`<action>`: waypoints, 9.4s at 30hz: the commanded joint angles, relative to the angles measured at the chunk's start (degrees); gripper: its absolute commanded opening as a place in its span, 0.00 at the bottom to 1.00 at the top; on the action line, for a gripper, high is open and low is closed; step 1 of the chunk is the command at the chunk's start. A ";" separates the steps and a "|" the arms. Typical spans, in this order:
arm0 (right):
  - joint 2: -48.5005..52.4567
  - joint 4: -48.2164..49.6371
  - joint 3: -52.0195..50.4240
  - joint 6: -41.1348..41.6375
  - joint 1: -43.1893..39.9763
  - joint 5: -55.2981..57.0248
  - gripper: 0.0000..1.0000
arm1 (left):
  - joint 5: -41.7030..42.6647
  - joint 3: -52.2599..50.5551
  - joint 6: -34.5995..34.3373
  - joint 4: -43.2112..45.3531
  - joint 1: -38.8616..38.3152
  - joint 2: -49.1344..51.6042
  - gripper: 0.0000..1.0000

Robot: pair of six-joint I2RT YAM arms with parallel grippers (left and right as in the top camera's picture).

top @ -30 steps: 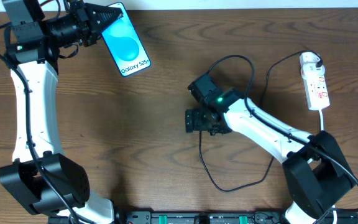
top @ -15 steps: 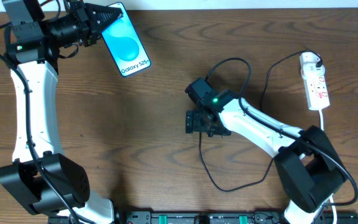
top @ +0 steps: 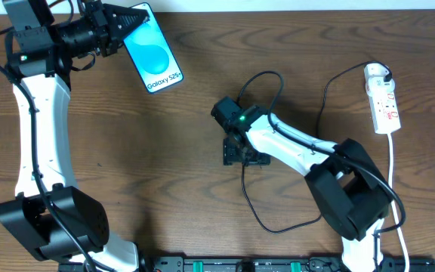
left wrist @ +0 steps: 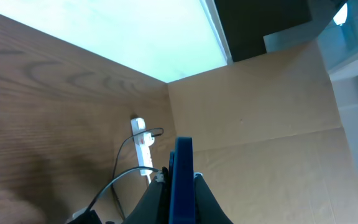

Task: Plug charger to phone and switch on socket
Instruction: 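Lower the right gripper onto the black cable's USB-C plug, then grasp the cable plug and lift it toward the phone with the right gripper, then push the plug up into the phone's bottom port with the right gripper, then open the right gripper and withdraw it toward the power strip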

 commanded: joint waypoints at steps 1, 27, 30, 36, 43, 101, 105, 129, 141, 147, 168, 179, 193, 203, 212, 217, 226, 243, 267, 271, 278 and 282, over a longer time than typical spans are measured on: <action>1.53 -0.07 0.94 0.33 0.20 1.05 0.51 | 2.23 0.90 0.13 0.26 0.13 -0.63 0.08; 1.53 2.23 0.94 0.31 -0.20 1.68 0.02 | 2.23 0.90 0.13 0.26 0.13 -0.63 0.07; 1.53 2.19 0.94 0.28 -0.20 1.66 0.01 | 2.23 0.90 0.13 0.26 0.13 -0.63 0.07; 1.53 2.21 1.25 -2.01 -1.44 -2.58 0.01 | 2.25 0.90 0.11 0.31 0.20 -0.63 0.08; 1.51 15.78 1.64 -20.96 -6.99 -42.73 0.01 | 4.98 0.90 -2.49 2.49 0.74 -0.63 0.07; 1.51 135.75 1.66 38.42 -12.13 -77.42 0.01 | 1.57 0.68 -26.51 38.95 0.11 -0.61 0.07; 1.51 135.86 1.66 38.42 -12.15 -76.98 0.01 | 1.62 -0.35 -26.10 37.51 0.11 -0.61 0.07; 1.51 132.45 1.66 37.94 -13.40 -74.14 0.01 | 2.03 -2.03 -21.07 36.24 -2.51 -0.61 0.07; 1.51 127.16 1.66 33.22 -13.55 -73.50 0.01 | -1.07 -2.03 -21.09 36.22 -2.51 -0.61 0.07; 1.51 126.73 1.66 32.79 -13.53 -72.91 0.01 | -1.05 -2.03 -20.65 36.22 -2.51 -0.61 0.07; 1.51 123.40 1.66 30.73 -13.53 -72.00 0.01 | -1.18 -2.03 -16.72 30.62 -2.62 -0.61 0.07; 1.51 122.84 1.66 30.45 -13.53 -71.82 0.01 | -1.53 -2.03 -15.96 30.64 -2.89 -0.61 0.07; 1.51 122.81 1.66 30.47 -13.53 -71.84 0.01 | -1.51 -2.03 -15.96 30.64 -4.61 -0.61 0.07; 1.51 122.84 1.66 30.49 -13.53 -71.65 0.01 | -1.36 -2.03 -13.29 30.60 -4.66 -0.61 0.07; 1.51 122.84 1.66 31.34 -13.53 -66.88 0.01 | 1.18 -2.03 -6.69 26.62 -4.72 -0.61 0.07; 1.51 122.86 1.66 31.34 -13.46 -63.82 0.01 | 1.14 -2.03 -5.49 23.93 -5.11 -0.61 0.07; 1.51 122.81 1.66 31.34 -13.09 -60.11 0.01 | -1.73 -2.03 -5.44 23.82 -7.41 -0.61 0.07; 1.51 119.64 1.64 31.30 -12.87 -55.01 0.01 | -2.99 -2.03 -4.20 25.66 -7.58 -0.61 0.07; 1.51 120.50 1.64 31.30 -13.99 -54.45 0.99 | -2.47 -2.03 -4.85 26.18 -2.34 -0.61 0.07; 1.51 116.74 1.64 30.27 -16.41 -53.51 0.99 | -2.32 -2.03 -5.09 23.45 0.31 -0.61 0.07; 1.51 86.14 1.64 21.09 -21.31 -49.35 0.99 | -2.34 -2.03 -5.07 20.76 2.05 -0.61 0.07; 1.49 69.29 1.64 14.47 -22.69 -47.08 0.99 | -2.43 -2.03 -5.05 20.76 2.05 -0.61 0.07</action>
